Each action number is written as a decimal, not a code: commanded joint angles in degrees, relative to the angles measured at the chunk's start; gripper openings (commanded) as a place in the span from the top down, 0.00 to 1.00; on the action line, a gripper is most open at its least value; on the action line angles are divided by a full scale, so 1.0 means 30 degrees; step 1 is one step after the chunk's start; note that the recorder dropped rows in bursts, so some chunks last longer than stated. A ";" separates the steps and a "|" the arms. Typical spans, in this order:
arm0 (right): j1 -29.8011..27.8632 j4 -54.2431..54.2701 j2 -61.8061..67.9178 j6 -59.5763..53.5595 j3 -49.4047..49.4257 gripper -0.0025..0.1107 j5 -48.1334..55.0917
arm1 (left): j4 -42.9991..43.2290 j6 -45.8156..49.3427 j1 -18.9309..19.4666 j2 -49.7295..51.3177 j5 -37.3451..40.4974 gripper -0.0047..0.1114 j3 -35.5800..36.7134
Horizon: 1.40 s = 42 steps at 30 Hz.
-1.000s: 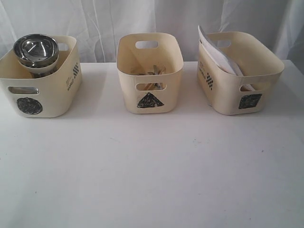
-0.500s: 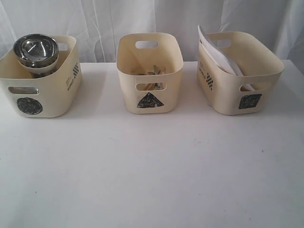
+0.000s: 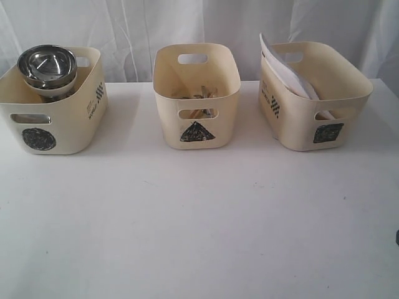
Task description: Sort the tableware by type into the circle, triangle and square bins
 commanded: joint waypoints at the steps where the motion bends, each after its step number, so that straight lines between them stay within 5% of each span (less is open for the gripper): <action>1: 0.0070 0.0248 -0.0087 -0.0437 0.0128 0.98 -0.0284 | -0.0110 -0.0110 -0.0046 -0.0076 -0.0123 0.96 0.0067; 7: 0.0070 -0.0964 -0.0087 0.3944 0.0128 0.98 -0.0167 | -0.0110 -0.0110 -0.0046 -0.0076 -0.0123 0.96 0.0067; 42: 0.0070 -0.0889 -0.0087 0.3944 0.0128 0.98 -0.0137 | -0.0110 -0.0110 -0.0046 -0.0076 -0.0123 0.96 0.0067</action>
